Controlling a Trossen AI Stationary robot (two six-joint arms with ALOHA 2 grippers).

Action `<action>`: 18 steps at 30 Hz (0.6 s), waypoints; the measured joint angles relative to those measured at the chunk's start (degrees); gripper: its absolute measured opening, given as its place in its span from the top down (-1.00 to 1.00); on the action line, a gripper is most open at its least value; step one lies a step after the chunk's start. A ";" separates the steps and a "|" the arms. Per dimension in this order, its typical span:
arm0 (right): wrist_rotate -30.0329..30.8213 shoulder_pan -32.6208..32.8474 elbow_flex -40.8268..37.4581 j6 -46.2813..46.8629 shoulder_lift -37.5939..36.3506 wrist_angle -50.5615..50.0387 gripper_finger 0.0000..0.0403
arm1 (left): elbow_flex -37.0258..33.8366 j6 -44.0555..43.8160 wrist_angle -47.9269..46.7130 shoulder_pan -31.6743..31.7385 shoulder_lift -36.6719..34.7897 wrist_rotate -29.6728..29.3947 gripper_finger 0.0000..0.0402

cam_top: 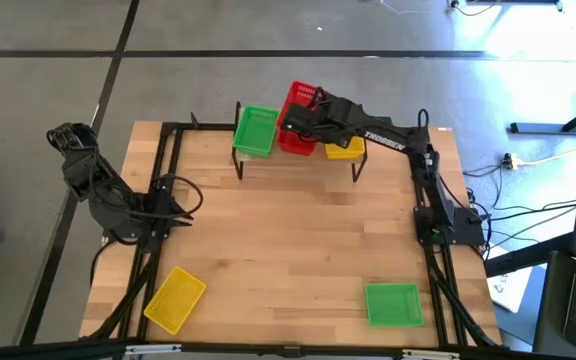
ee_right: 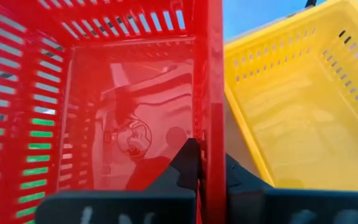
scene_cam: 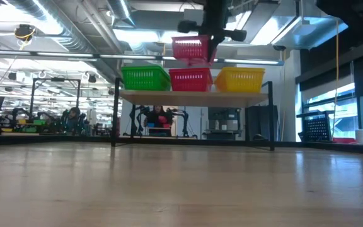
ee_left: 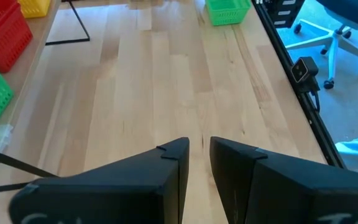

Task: Stack baskets on shelf by color
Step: Stack the red bin on top of the red bins on the shelf

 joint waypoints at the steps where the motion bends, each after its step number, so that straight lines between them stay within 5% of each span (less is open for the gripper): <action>1: -0.07 -0.39 0.00 -0.11 0.21 -0.06 1.00 | 0.00 0.00 0.00 -0.01 0.02 0.00 0.71; 18: -4.79 -1.95 -0.07 -4.43 4.39 -0.62 1.00 | 0.00 -0.02 0.00 -0.01 0.00 0.00 0.71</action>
